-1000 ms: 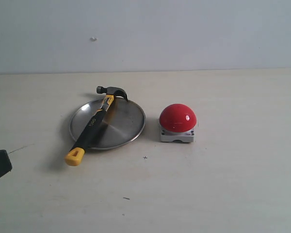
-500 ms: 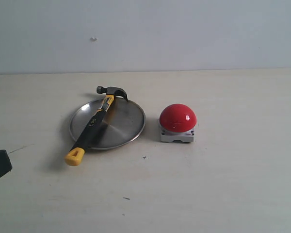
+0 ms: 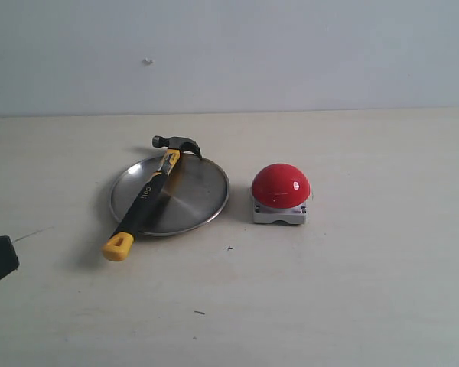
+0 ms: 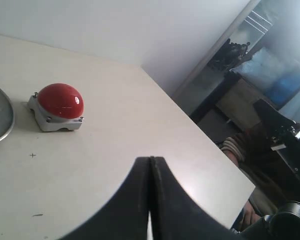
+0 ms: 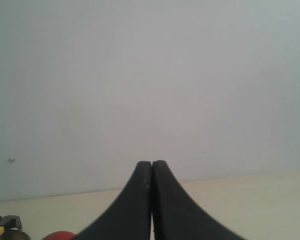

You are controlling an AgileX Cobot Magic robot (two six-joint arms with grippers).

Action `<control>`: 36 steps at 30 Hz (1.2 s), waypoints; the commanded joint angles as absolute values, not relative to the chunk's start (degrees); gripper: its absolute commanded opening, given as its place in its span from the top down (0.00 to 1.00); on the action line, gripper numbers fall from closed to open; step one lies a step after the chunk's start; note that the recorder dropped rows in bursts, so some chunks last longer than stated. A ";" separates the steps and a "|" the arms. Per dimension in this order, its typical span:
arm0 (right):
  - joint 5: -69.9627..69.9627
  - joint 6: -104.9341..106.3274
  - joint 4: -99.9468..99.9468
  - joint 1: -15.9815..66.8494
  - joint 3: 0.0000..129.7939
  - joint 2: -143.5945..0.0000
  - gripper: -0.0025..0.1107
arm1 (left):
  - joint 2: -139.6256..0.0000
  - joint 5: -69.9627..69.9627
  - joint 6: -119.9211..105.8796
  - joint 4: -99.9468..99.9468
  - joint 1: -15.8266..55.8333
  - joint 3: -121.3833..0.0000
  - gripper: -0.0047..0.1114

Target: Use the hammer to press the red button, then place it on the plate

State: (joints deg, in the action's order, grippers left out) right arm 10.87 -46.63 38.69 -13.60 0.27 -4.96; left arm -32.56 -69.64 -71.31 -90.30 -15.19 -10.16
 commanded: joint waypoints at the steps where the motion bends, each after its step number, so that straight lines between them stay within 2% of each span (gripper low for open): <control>1: 12.35 -48.19 37.78 -13.94 0.00 -4.80 0.98 | -32.67 -69.96 -71.52 -90.55 -14.86 -10.56 0.96; 5: 12.49 -46.94 34.88 -13.94 0.00 -4.00 0.98 | -32.67 -69.96 -71.52 -90.55 -14.86 -10.56 0.96; 11: 3.86 -14.81 2.95 -13.94 0.00 -1.34 0.98 | -32.67 -69.96 -71.52 -90.55 -14.86 -10.56 0.96; 16: -0.46 -14.80 3.36 -13.94 0.00 -1.34 0.98 | -32.67 -69.96 -71.52 -90.55 -14.86 -10.56 0.96; 31: -0.60 -14.80 3.36 -13.94 0.00 -1.34 0.98 | -32.67 -69.96 -74.94 -90.84 -14.86 -10.56 0.96; 36: -0.58 -15.02 3.36 -13.94 0.00 -1.34 0.98 | -29.41 -55.91 -93.64 -91.77 -10.67 -10.56 0.96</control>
